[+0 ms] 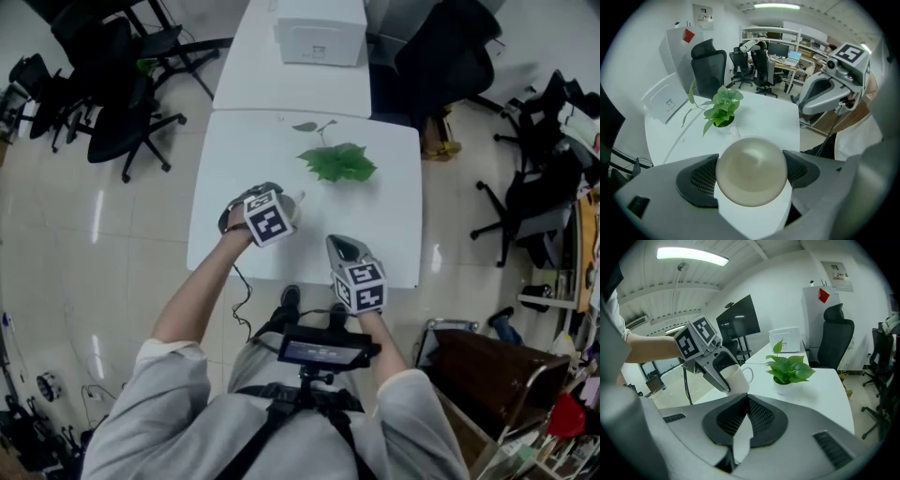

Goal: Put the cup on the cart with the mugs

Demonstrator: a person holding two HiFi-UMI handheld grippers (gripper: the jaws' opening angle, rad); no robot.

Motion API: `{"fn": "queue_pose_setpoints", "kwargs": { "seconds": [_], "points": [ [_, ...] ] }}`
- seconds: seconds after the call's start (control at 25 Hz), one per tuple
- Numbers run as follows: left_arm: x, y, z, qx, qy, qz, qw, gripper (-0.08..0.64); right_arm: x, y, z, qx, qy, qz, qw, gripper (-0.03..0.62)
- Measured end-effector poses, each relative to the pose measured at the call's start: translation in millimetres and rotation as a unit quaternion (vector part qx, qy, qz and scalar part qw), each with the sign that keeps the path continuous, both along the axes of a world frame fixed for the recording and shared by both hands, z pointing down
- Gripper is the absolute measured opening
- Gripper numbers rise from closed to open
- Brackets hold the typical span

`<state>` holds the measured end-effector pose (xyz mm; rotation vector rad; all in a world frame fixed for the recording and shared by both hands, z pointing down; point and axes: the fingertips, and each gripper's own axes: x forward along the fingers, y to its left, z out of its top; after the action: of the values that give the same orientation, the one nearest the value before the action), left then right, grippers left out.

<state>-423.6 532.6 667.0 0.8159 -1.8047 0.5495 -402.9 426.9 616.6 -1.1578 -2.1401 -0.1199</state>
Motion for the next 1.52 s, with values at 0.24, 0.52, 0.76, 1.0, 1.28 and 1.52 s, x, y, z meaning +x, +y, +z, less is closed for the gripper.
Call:
{"fn": "queue_pose_setpoints", "kwargs": {
  "seconds": [0.24,0.52,0.76,1.0,1.28,1.52],
  "points": [
    [5.0,-13.2,-25.6,0.005,-0.048,0.000,0.9988,0.430,1.5,-18.7,-12.4,0.007,-0.023,0.026,0.999,0.008],
    [8.8,-45.8,-39.3,0.062,-0.082,-0.007,0.9947,0.430,0.7,-52.9,-34.5,-0.003,-0.040,0.091,0.995,0.008],
    [9.2,-76.8,-49.0,0.056,-0.075,0.053,0.9942,0.430,11.3,-89.7,-40.9,0.010,-0.047,0.133,0.990,0.008],
    [7.3,-125.6,-59.2,0.068,-0.071,0.122,0.9877,0.430,26.6,-139.3,-31.2,0.019,-0.035,0.191,0.981,0.008],
    [39.1,-194.8,-65.4,0.043,-0.050,0.219,0.9735,0.429,63.8,-206.9,-30.7,0.011,-0.040,0.268,0.962,0.008],
    [80.2,-270.5,-65.1,0.023,-0.046,0.288,0.9561,0.430,118.4,-278.5,-32.0,-0.004,-0.046,0.329,0.943,0.008]
  ]
}}
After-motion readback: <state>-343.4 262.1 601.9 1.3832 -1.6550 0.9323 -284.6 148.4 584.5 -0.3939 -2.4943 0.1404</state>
